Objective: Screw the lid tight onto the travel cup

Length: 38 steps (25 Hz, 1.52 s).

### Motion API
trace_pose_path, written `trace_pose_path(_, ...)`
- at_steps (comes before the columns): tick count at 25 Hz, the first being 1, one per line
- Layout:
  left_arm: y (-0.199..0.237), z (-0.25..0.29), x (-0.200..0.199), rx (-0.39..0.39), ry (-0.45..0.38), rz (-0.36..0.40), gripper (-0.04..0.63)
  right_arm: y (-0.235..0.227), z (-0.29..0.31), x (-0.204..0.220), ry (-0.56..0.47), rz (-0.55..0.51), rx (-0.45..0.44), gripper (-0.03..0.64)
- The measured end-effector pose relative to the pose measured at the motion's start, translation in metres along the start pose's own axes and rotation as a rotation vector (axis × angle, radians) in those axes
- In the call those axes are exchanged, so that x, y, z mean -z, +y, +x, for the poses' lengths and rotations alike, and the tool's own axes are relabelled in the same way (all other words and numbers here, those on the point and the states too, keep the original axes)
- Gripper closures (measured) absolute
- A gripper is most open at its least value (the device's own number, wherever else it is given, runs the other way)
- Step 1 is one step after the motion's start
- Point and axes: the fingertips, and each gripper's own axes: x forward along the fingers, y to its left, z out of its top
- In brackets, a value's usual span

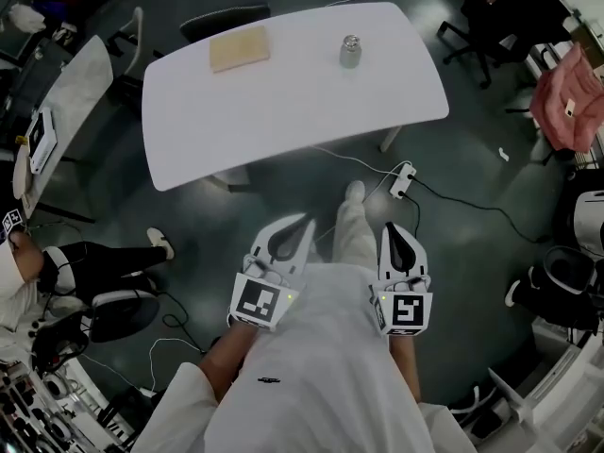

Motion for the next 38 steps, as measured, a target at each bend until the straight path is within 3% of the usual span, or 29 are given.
trace_pose_path(5,0.032,0.051,-0.014,-0.01,-0.006,0.023,0.592,-0.035,0.063,-0.017,-0.054,-0.026,0.014,0.617)
trace_pose_path(10,0.068,0.134,-0.05,-0.069,-0.003,-0.01,0.592,-0.09,0.141,-0.04,-0.03,0.001,-0.041,0.617)
trace_pose_path(20,0.132,0.294,-0.112,-0.137,-0.011,0.029,0.591,-0.17,0.288,-0.091,-0.043,-0.04,-0.198,0.617)
trace_pose_path(26,0.168,0.335,-0.105,-0.153,0.038,-0.007,0.591,-0.182,0.348,-0.093,0.009,-0.048,-0.227,0.617)
trace_pose_path(38,0.23,0.378,-0.092,-0.091,0.071,-0.011,0.591,-0.177,0.417,-0.09,0.099,-0.088,-0.197,0.617)
